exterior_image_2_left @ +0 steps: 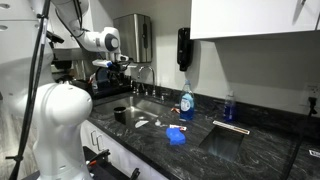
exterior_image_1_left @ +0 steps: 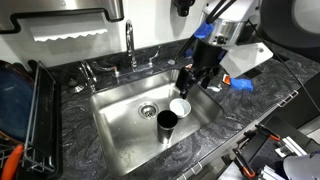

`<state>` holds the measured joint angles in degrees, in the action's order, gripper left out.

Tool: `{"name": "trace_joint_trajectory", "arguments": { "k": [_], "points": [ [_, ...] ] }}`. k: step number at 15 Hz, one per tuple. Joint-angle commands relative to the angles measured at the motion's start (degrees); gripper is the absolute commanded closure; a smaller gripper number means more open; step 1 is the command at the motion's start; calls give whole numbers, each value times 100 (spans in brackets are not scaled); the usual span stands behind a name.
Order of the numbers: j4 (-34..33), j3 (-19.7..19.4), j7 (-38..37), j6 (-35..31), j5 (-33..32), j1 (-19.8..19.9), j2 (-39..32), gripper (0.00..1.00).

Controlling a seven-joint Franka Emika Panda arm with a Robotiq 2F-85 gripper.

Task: Put the silver cup under the faucet head, open the tap using the faucet handle on the right and then close it

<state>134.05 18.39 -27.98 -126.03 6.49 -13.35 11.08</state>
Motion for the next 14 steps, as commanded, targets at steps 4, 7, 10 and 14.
{"name": "trace_joint_trajectory", "arguments": {
  "k": [4, 7, 10, 14],
  "points": [
    [251, -5, 55, -826, 18, -39, -432, 0],
    [275, -14, 97, -1060, 79, -86, -713, 0],
    [201, 33, 90, -1272, 61, -181, -1070, 0],
    [156, 29, -15, -1379, -120, -332, -1374, 0]
  ]
}}
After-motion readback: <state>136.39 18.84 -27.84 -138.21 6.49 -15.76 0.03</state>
